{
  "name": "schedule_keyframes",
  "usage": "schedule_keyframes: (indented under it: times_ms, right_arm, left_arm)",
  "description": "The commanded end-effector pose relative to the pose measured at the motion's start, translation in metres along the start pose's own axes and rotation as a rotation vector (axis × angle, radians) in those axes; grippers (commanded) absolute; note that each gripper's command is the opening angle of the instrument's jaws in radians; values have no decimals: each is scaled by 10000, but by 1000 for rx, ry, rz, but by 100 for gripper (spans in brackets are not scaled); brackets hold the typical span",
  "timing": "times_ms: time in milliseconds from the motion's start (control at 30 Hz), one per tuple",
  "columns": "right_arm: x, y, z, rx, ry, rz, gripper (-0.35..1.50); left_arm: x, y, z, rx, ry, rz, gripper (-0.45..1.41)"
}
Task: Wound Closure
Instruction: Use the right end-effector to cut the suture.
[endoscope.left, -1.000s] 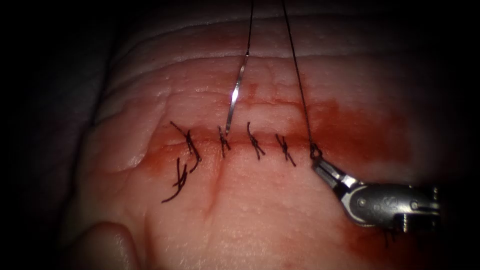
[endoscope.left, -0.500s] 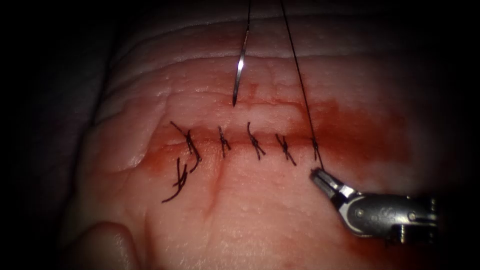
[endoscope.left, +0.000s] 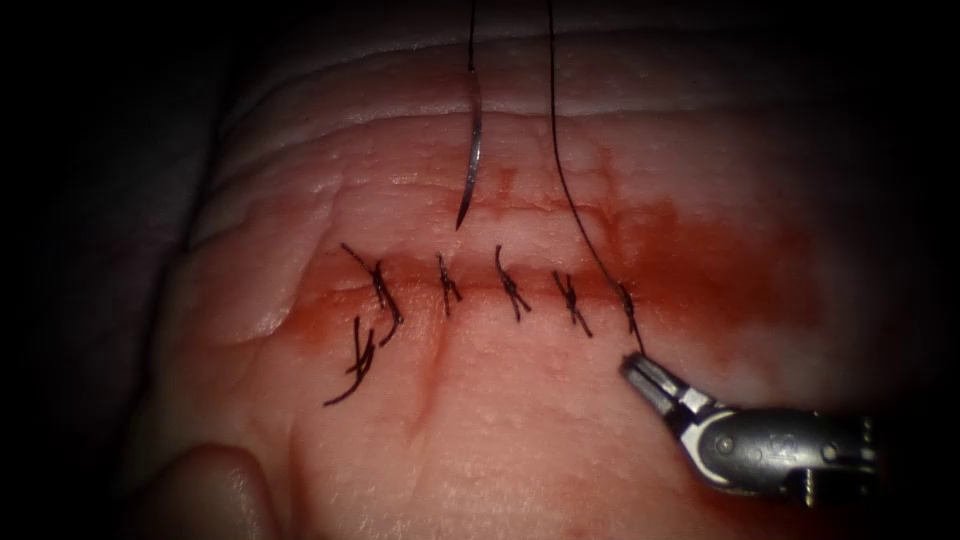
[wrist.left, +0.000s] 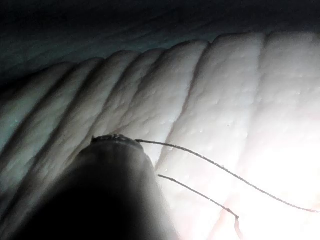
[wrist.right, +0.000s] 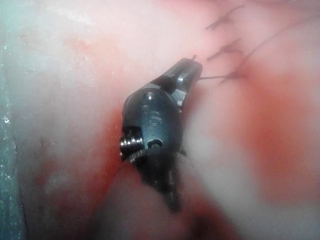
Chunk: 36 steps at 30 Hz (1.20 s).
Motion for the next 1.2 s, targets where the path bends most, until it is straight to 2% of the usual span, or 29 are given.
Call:
schedule_keyframes:
  times_ms: [33, 100, 167, 200, 267, 300, 367, 433, 533, 733, 933, 1200]
  right_arm:
    - [1, 5, -1, 10, -7, 21, 64]
    - [10, 19, -9, 21, -2, 59, 67]
    - [17, 30, -15, 25, 8, 91, 67]
    - [24, 39, -19, 25, 14, 105, 62]
    - [26, 41, -19, 25, 11, 107, 62]
    - [31, 45, -15, 24, -1, 111, 52]
    - [32, 46, -13, 28, -13, 110, 51]
    - [33, 46, -8, 34, -50, 108, 54]
    - [36, 47, -1, 13, -115, 111, 49]
    - [43, 47, 13, -11, -131, 89, 46]
    - [47, 36, 40, -40, -153, 65, 76]
    - [45, 31, 59, -58, -171, 66, 74]
  left_arm:
    - [7, 3, -5, -18, 5, 0, -45]
    - [13, 24, -32, -49, 8, -8, -45]
    - [18, 37, -47, -60, 6, 8, -45]
    - [25, 53, -62, -70, 8, 23, -45]
    - [28, 60, -67, -73, 9, 31, -45]
    - [38, 84, -82, -83, 5, 53, -45]
    - [42, 90, -86, -84, 6, 61, -45]
    - [51, 103, -94, -78, 18, 63, -45]
    - [66, 125, -111, -73, 26, 84, -45]
    - [85, 156, -136, -65, 31, 114, -45]
    - [103, 179, -163, -39, 49, 135, -45]
    - [116, 193, -185, -18, 68, 151, -45]
